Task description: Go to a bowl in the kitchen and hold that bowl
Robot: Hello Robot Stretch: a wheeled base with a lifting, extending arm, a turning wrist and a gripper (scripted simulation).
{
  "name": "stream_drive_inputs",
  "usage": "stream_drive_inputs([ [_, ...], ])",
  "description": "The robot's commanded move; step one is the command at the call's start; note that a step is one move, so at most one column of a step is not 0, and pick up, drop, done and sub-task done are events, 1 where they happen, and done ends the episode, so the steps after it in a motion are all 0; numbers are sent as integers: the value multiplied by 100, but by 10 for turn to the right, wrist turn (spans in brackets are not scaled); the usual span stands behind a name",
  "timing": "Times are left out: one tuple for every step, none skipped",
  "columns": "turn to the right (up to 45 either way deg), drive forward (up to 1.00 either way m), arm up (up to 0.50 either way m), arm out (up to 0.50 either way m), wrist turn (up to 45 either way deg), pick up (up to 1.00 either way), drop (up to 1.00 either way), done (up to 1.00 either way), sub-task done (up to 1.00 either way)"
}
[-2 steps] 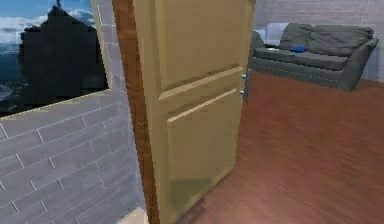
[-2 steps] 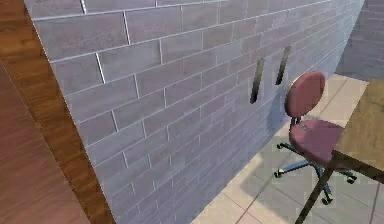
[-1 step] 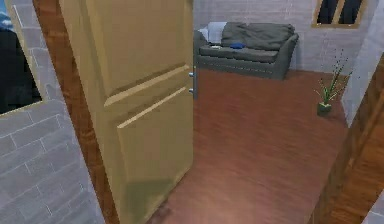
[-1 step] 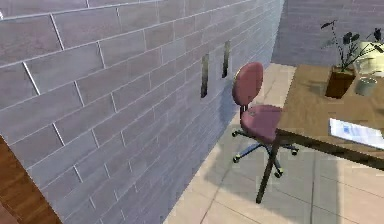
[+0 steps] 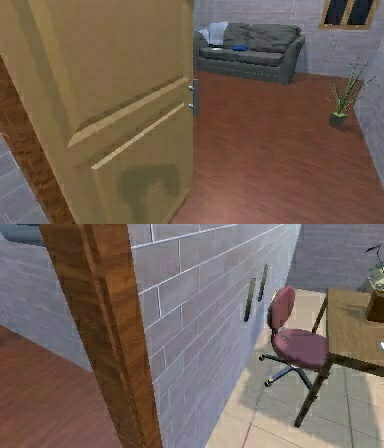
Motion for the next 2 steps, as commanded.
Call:
stream_drive_inputs([
  [270,0,0,0,0,0,0,0,0],
  [0,30,0,0,0,0,0,0,0],
])
